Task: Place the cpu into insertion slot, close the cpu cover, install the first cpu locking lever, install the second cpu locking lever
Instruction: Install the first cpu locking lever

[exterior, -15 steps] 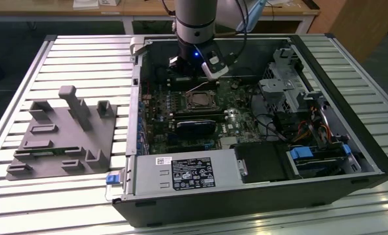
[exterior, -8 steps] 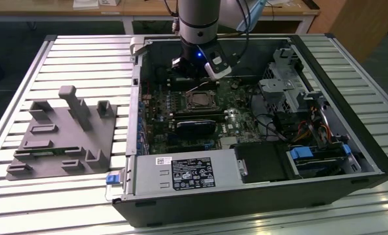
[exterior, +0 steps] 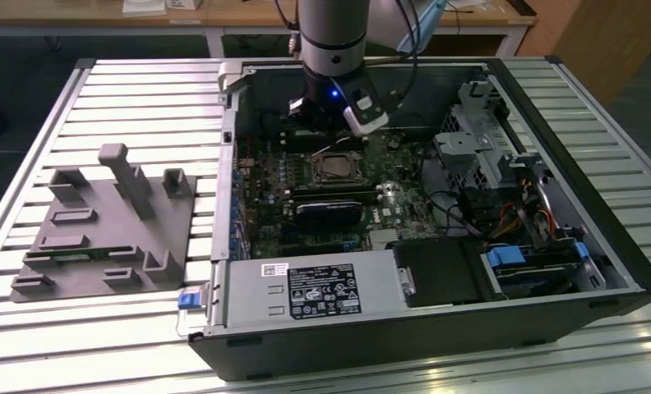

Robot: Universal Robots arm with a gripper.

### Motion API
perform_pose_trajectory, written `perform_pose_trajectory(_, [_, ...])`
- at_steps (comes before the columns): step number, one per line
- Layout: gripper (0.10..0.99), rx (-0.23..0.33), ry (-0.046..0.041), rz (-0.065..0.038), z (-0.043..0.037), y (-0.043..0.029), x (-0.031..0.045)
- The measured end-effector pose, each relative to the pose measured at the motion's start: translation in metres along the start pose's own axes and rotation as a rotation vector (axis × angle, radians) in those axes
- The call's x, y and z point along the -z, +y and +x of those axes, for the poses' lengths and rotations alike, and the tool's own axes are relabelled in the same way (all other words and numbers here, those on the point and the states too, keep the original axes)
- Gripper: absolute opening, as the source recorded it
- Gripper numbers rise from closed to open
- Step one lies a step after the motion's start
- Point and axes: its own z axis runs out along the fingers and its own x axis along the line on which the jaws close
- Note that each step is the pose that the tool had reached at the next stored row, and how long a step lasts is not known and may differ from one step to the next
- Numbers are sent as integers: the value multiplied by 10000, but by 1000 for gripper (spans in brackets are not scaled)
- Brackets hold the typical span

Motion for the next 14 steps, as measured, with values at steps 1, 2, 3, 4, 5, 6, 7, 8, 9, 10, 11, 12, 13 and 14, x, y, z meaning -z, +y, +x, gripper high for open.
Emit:
perform_pose_trajectory(1, [106,1,-18,-31,0,-1,-8])
perform_pose_trajectory(2, [106,3,-28,-38,0,-2,-13])
perform_pose_trajectory(3, [106,4,-28,-35,0,-3,-13])
perform_pose_trajectory(4, [106,5,-28,-35,0,-3,-13])
perform_pose_trajectory(5, [106,4,-29,-35,1,-3,-14])
perform_pose_trajectory(6, [106,4,-31,-49,1,-4,-16])
perform_pose_trajectory(7, [106,3,-45,-84,1,-4,-17])
perform_pose_trajectory(8, [106,2,-73,-138,1,-5,-19])
perform_pose_trajectory(9, [106,-1,-98,-195,1,-6,-20])
perform_pose_trajectory(10, [106,-6,-124,-257,1,-6,-21])
perform_pose_trajectory(11, [106,-15,-148,-315,2,-7,-23])
perform_pose_trajectory(12, [106,-28,-169,-357,2,-8,-26])
perform_pose_trajectory(13, [106,-45,-186,-376,2,-9,-32])
perform_pose_trajectory(14, [106,-72,-206,-379,2,-10,-38])
